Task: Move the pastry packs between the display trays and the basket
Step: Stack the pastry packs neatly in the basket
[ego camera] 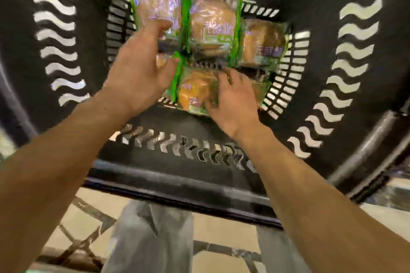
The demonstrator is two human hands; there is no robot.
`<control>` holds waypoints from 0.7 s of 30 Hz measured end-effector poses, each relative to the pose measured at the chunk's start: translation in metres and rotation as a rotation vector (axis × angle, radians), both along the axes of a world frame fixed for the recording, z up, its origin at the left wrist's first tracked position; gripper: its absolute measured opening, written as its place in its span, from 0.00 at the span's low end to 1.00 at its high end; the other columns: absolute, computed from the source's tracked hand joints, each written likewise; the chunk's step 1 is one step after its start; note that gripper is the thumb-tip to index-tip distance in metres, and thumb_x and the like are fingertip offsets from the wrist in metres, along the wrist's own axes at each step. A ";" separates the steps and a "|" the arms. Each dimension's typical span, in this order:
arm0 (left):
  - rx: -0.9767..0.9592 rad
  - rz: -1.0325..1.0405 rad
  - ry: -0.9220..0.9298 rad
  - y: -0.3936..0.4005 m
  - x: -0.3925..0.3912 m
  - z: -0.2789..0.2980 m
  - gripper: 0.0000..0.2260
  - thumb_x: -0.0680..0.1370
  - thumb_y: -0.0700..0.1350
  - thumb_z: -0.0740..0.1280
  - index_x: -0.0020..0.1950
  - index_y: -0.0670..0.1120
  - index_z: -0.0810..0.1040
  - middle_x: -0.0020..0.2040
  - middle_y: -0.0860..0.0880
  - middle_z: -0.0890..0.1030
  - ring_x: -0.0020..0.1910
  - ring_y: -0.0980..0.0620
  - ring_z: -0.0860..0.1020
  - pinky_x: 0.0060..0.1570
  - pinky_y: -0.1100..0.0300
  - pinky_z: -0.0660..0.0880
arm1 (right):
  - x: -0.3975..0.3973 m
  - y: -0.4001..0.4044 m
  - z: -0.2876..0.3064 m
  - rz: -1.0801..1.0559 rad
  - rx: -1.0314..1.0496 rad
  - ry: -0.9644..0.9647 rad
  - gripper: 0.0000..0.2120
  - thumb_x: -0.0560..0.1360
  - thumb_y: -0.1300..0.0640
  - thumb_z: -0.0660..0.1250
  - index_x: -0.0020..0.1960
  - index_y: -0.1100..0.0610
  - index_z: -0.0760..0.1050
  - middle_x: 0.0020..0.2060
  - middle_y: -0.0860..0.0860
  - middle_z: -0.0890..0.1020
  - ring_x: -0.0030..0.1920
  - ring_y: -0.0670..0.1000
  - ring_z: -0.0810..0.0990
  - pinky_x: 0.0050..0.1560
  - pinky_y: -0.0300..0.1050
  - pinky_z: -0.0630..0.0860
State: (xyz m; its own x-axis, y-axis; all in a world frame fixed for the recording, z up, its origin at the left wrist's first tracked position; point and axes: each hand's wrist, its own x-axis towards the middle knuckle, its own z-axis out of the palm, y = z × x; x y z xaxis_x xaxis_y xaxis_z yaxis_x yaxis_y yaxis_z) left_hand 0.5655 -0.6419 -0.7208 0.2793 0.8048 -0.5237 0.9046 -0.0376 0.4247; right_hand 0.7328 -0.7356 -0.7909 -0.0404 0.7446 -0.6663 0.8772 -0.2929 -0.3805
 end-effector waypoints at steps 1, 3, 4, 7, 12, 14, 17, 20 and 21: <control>0.016 -0.014 -0.009 0.003 -0.005 -0.007 0.24 0.80 0.42 0.68 0.75 0.40 0.67 0.68 0.39 0.76 0.66 0.42 0.72 0.64 0.58 0.63 | -0.005 0.002 -0.009 0.059 0.026 -0.017 0.33 0.78 0.42 0.66 0.76 0.59 0.63 0.75 0.58 0.65 0.74 0.62 0.63 0.75 0.55 0.60; 0.032 -0.032 -0.035 0.008 -0.014 -0.020 0.24 0.80 0.43 0.68 0.75 0.41 0.67 0.67 0.41 0.76 0.67 0.43 0.73 0.64 0.59 0.65 | -0.013 0.004 -0.023 0.173 0.048 -0.019 0.35 0.78 0.42 0.67 0.77 0.57 0.61 0.76 0.57 0.64 0.74 0.61 0.61 0.76 0.55 0.59; 0.024 -0.023 -0.053 0.009 -0.015 -0.024 0.24 0.80 0.44 0.68 0.75 0.43 0.66 0.67 0.44 0.76 0.67 0.47 0.73 0.63 0.62 0.65 | -0.015 0.002 -0.027 0.215 0.049 -0.022 0.35 0.78 0.42 0.68 0.78 0.56 0.60 0.76 0.57 0.64 0.75 0.61 0.60 0.77 0.55 0.57; -0.005 0.032 -0.069 0.009 -0.015 -0.029 0.25 0.80 0.44 0.68 0.76 0.47 0.64 0.67 0.48 0.75 0.65 0.56 0.72 0.62 0.64 0.65 | -0.013 -0.009 -0.029 0.255 0.108 -0.063 0.35 0.76 0.51 0.73 0.78 0.55 0.61 0.75 0.59 0.65 0.76 0.62 0.60 0.78 0.56 0.56; -0.019 -0.028 -0.079 0.009 -0.016 -0.031 0.25 0.80 0.44 0.67 0.76 0.46 0.65 0.69 0.44 0.75 0.70 0.48 0.72 0.69 0.53 0.68 | -0.008 -0.017 -0.015 0.259 0.138 -0.073 0.31 0.75 0.52 0.74 0.74 0.54 0.66 0.66 0.59 0.74 0.66 0.63 0.70 0.70 0.58 0.68; -0.027 -0.046 -0.065 0.011 -0.013 -0.029 0.25 0.81 0.44 0.66 0.76 0.46 0.64 0.68 0.43 0.75 0.69 0.46 0.72 0.69 0.50 0.68 | -0.005 -0.009 -0.009 0.219 0.088 -0.006 0.28 0.77 0.50 0.72 0.73 0.54 0.66 0.63 0.57 0.74 0.63 0.61 0.71 0.63 0.55 0.71; -0.030 -0.085 -0.067 0.014 -0.008 -0.027 0.24 0.80 0.44 0.66 0.76 0.46 0.64 0.65 0.42 0.76 0.65 0.43 0.74 0.66 0.45 0.71 | 0.000 0.005 -0.008 0.149 -0.031 0.095 0.30 0.77 0.46 0.71 0.73 0.52 0.63 0.63 0.58 0.71 0.61 0.61 0.72 0.57 0.54 0.74; -0.045 -0.088 -0.072 0.014 -0.008 -0.031 0.24 0.80 0.44 0.65 0.75 0.47 0.64 0.64 0.42 0.77 0.64 0.43 0.75 0.64 0.43 0.72 | -0.003 0.013 -0.015 0.165 -0.080 0.111 0.31 0.77 0.44 0.71 0.75 0.47 0.61 0.65 0.57 0.73 0.63 0.62 0.73 0.57 0.54 0.75; -0.057 -0.095 -0.065 0.013 -0.008 -0.033 0.24 0.80 0.44 0.65 0.76 0.48 0.63 0.64 0.43 0.77 0.65 0.44 0.75 0.65 0.42 0.72 | -0.004 0.014 -0.018 0.188 -0.081 0.107 0.31 0.77 0.44 0.70 0.76 0.44 0.61 0.65 0.56 0.74 0.64 0.62 0.73 0.57 0.54 0.75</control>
